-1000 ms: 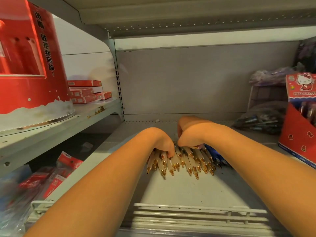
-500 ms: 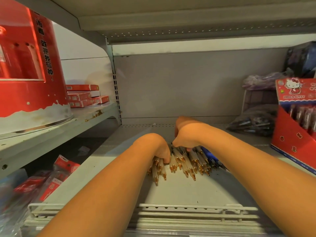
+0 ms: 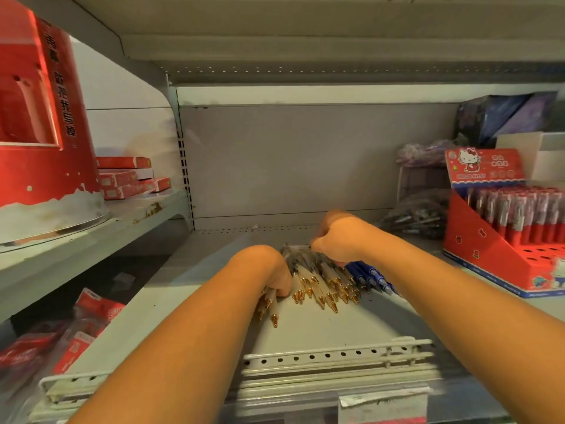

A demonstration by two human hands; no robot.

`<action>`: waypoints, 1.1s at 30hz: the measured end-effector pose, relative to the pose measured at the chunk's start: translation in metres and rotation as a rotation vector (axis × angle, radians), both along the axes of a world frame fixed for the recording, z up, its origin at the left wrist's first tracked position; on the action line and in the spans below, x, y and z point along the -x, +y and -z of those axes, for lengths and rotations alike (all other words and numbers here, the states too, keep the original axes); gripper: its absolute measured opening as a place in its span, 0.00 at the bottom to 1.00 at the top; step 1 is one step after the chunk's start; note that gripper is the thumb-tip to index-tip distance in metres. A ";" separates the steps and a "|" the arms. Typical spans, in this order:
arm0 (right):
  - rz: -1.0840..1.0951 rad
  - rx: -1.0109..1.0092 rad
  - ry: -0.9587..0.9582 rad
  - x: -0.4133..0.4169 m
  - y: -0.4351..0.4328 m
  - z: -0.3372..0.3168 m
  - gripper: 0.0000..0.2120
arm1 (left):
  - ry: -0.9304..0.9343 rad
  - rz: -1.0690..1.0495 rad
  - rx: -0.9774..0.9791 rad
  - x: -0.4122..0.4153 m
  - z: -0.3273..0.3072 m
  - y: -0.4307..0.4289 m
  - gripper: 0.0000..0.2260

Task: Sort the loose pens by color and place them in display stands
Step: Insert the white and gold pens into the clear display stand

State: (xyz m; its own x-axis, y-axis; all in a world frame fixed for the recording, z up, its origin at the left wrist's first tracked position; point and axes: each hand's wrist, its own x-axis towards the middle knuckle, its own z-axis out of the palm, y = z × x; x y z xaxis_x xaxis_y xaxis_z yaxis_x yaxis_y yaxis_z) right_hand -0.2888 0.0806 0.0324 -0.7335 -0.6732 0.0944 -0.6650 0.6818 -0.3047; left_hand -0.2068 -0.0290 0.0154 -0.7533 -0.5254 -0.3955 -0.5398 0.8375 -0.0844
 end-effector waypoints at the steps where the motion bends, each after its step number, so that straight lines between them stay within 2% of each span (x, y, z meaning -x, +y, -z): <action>1: 0.025 0.024 0.000 -0.002 0.004 0.002 0.11 | 0.007 0.015 0.010 0.000 0.001 -0.001 0.13; 5: 0.067 0.210 -0.030 -0.009 0.022 0.010 0.10 | 0.041 0.076 0.026 -0.008 -0.001 -0.003 0.12; 7: 0.078 0.318 -0.078 -0.014 0.027 0.013 0.15 | 0.091 0.088 -0.017 -0.015 -0.002 -0.007 0.12; 11: 0.121 0.511 -0.213 -0.024 0.028 0.022 0.16 | 0.334 0.014 -0.185 -0.027 -0.003 -0.026 0.13; 13: 0.116 0.560 -0.299 -0.030 0.024 0.027 0.15 | 0.402 -0.009 -0.207 -0.034 -0.003 -0.032 0.12; 16: 0.108 0.560 -0.344 -0.036 0.016 0.034 0.14 | 0.362 0.006 -0.137 -0.040 0.006 -0.030 0.05; 22: 0.125 0.551 -0.217 -0.039 0.005 0.039 0.14 | 0.426 -0.003 -0.187 -0.036 0.007 -0.028 0.03; 25: 0.132 0.530 -0.189 -0.035 0.002 0.039 0.13 | 0.425 -0.044 -0.256 -0.035 0.005 -0.030 0.09; 27: 0.131 0.503 -0.191 -0.032 -0.001 0.036 0.13 | 0.420 -0.041 -0.295 -0.036 0.002 -0.025 0.08; 33: 0.104 0.487 -0.190 -0.027 -0.011 0.026 0.14 | 0.321 0.046 -0.235 -0.033 -0.005 -0.016 0.17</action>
